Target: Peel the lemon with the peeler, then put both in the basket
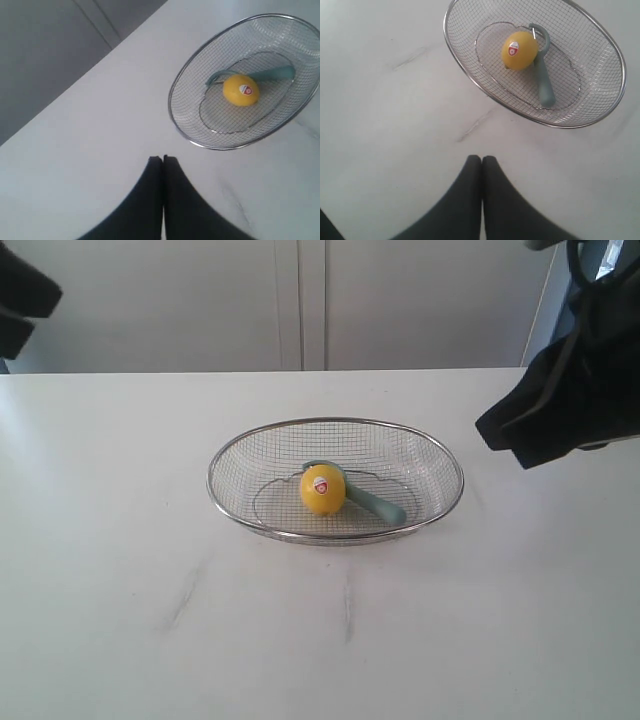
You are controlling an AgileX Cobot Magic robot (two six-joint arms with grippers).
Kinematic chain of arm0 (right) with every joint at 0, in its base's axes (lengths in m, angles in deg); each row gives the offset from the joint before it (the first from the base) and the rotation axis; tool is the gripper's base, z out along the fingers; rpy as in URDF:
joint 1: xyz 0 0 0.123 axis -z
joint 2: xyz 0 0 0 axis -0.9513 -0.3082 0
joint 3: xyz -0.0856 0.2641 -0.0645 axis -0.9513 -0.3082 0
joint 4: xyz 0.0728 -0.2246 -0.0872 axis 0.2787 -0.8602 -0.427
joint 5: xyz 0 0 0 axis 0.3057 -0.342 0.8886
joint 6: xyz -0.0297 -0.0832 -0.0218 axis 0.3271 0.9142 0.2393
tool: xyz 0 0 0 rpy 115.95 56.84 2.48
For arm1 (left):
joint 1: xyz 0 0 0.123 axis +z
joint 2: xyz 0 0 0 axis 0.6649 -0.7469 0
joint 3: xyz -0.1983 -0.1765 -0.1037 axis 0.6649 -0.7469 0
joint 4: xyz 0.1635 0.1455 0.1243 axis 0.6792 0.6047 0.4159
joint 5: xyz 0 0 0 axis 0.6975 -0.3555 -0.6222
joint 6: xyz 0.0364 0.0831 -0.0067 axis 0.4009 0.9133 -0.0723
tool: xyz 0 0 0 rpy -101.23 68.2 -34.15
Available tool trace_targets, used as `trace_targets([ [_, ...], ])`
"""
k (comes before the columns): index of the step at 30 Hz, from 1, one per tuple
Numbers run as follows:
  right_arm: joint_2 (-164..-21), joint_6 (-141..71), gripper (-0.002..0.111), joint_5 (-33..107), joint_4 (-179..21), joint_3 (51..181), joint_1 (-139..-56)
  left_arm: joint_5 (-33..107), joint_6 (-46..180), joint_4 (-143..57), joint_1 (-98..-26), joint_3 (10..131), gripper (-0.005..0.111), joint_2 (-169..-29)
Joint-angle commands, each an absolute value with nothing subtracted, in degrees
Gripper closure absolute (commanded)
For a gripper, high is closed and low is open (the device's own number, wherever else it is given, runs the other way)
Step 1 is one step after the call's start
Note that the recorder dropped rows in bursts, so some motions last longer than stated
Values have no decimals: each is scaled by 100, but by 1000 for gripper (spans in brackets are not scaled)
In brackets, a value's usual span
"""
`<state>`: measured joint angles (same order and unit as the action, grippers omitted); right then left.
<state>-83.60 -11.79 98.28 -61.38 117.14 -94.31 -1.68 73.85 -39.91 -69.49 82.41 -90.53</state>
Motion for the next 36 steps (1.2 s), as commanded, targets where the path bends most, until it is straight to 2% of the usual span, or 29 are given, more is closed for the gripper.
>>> trace_targets([
  [1,-8312,-1196,108,9836,-6123,11707,-9430,356,7337,-4318,-6312,7392,107,-8304],
  [6,-8312,-1196,108,9836,-6123,11707,-9430,1083,6932,-4356,-5872,6493,107,-7545],
  [14,-8312,-1196,108,9836,-6123,11707,-9430,1081,6872,-4356,-5477,5118,107,-6238],
  [28,-8312,-1196,108,9836,-6123,11707,-9430,1042,6599,-4460,-5034,3878,107,-4892],
  [36,-8312,-1196,108,9836,-6123,11707,-9430,1298,6599,-4464,-5034,2822,107,-2913],
])
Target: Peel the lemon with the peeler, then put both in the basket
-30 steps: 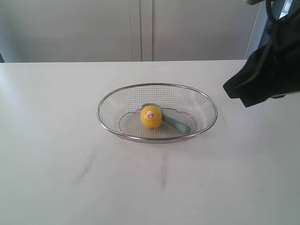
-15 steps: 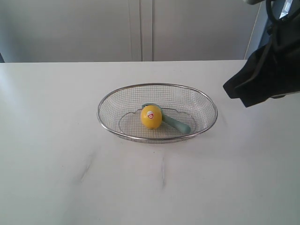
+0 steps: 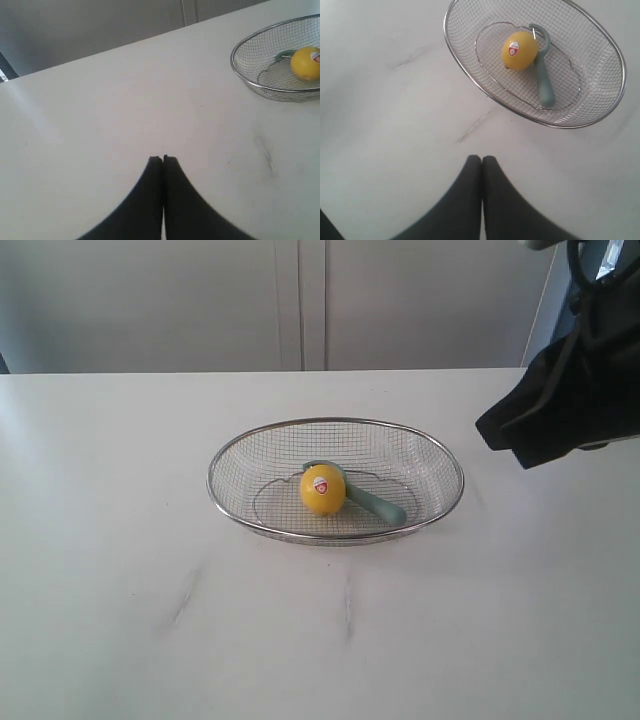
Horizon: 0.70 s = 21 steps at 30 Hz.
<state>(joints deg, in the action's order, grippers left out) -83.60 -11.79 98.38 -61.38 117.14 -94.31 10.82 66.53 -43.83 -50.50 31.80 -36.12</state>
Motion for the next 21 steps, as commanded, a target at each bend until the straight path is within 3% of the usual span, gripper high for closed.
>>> trace_targets([
  [1,-8312,-1196,108,9836,-6123,11707,-9430,1480,6587,-4487,-5044,2697,107,-2913],
  [10,-8298,-1196,108,9857,-6123,11698,-9430,3212,6238,-4592,-5031,1834,107,-2913],
  [17,-8298,-1196,108,9857,-6123,11698,-9430,5057,4198,-4615,-5031,1824,107,-2913],
  [21,-8298,-1196,108,9845,-6123,11698,-9430,5644,4172,-4615,-5031,1824,107,-2913],
])
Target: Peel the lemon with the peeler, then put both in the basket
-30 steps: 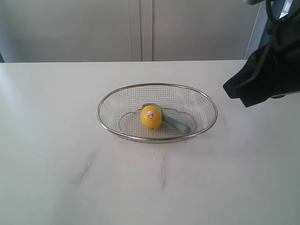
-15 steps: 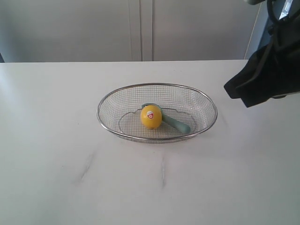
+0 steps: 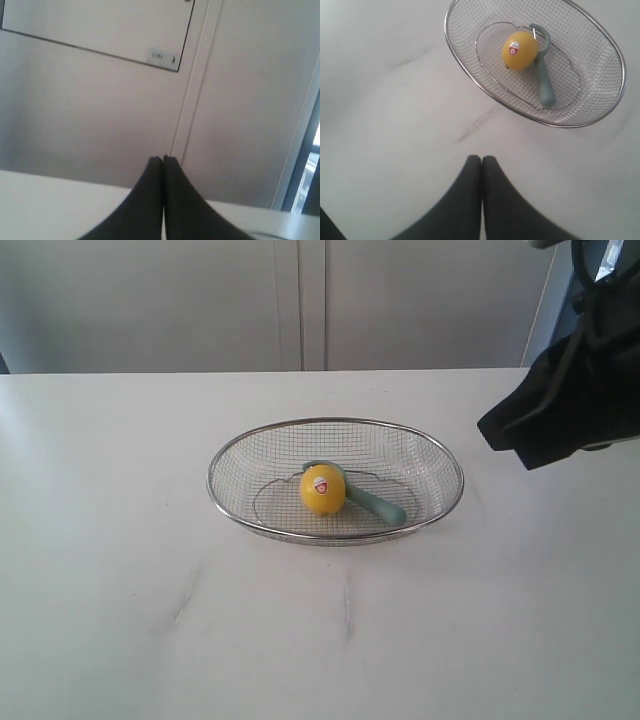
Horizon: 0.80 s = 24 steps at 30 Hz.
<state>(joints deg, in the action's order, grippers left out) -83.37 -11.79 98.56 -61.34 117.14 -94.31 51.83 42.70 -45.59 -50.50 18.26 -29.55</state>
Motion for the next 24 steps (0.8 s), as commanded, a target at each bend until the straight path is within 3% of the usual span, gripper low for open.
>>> trace_targets([
  [1,-8298,-1196,108,9845,-6123,11698,-9430,5593,4323,-4573,-5031,1806,107,-2913],
  [7,-8298,-1196,108,9845,-6123,11698,-9430,5753,4854,-4381,-5041,954,107,-2913],
  [11,-8298,-1196,108,9859,-6123,11698,-9430,4451,4854,-4381,-5041,954,107,-2913],
  [24,-8310,-1196,108,9857,-6123,11698,-9430,2574,5903,-4233,-5041,954,107,-2913],
])
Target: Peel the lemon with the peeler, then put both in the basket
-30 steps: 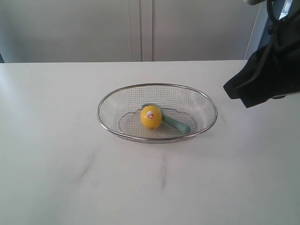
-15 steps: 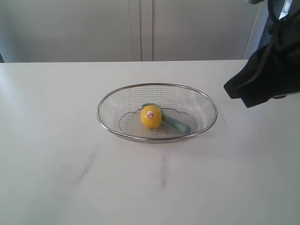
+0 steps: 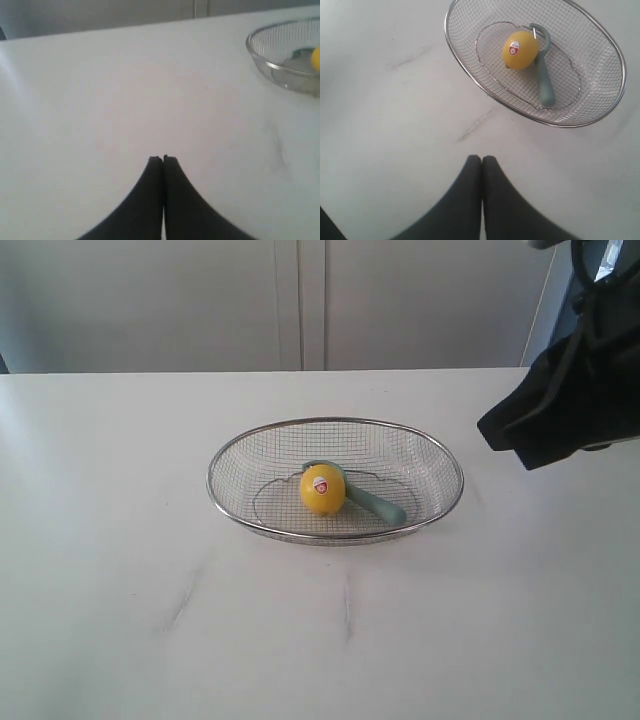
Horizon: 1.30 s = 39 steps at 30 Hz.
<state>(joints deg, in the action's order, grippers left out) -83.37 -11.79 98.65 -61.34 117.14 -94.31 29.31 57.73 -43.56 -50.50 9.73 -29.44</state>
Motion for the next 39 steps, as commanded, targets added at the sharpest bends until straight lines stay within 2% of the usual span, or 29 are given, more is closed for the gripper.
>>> trace_targets([
  [1,-8310,-1196,108,9857,-6123,11698,-9430,2574,5903,-4203,-5041,954,107,-2913],
  [23,-8310,-1196,108,9846,-6123,11698,-9430,2553,6036,-3930,-5031,954,107,-2913],
  [28,-8310,-1196,108,9846,-6123,11698,-9430,2574,6002,-3967,-4684,954,107,-2913],
  [39,-8310,-1196,108,9846,-6123,11698,-9430,2552,6051,-3943,-4697,954,107,-2913],
])
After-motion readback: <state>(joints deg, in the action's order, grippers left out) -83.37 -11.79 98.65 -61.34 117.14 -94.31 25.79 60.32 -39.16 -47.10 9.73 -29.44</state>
